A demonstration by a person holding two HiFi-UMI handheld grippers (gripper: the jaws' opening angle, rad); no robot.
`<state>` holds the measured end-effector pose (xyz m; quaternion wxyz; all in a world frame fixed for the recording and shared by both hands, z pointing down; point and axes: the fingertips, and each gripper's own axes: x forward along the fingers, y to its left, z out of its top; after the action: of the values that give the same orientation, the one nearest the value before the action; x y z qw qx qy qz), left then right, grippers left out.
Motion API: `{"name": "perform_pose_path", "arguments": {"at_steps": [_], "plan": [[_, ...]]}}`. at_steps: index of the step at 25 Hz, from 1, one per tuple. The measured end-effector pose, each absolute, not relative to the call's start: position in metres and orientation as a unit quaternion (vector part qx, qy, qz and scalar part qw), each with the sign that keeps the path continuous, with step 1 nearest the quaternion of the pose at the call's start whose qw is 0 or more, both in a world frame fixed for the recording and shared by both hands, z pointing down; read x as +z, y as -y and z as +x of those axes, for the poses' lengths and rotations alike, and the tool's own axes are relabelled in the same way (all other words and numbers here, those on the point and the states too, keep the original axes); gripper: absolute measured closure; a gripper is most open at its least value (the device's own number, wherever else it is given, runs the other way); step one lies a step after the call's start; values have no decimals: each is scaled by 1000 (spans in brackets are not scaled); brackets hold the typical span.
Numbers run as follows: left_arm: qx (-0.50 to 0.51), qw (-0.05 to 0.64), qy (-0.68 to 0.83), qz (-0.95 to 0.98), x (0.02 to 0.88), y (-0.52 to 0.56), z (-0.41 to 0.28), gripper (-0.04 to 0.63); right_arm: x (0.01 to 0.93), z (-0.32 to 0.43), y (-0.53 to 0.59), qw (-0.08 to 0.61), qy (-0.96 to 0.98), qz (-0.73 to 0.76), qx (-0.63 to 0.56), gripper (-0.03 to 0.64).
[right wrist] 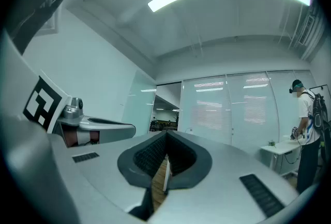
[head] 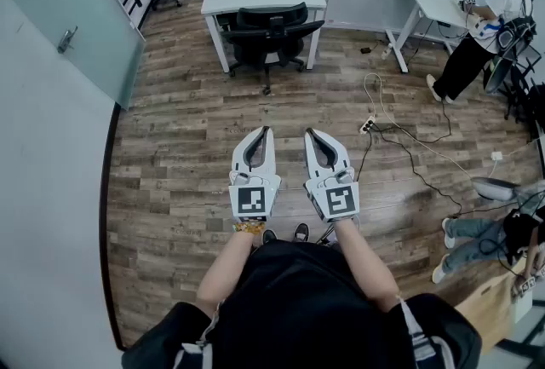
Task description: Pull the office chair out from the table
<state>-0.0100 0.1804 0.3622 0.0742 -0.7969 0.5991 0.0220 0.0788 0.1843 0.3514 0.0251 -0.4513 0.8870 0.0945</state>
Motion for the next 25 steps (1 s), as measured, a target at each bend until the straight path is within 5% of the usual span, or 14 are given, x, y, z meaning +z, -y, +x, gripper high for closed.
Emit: {"name": "perform_pose_path", "arguments": {"at_steps": [25], "plan": [[13, 70, -587, -806, 378, -98, -69, 577, 376, -14, -101, -9, -901, -424, 88, 614]]}}
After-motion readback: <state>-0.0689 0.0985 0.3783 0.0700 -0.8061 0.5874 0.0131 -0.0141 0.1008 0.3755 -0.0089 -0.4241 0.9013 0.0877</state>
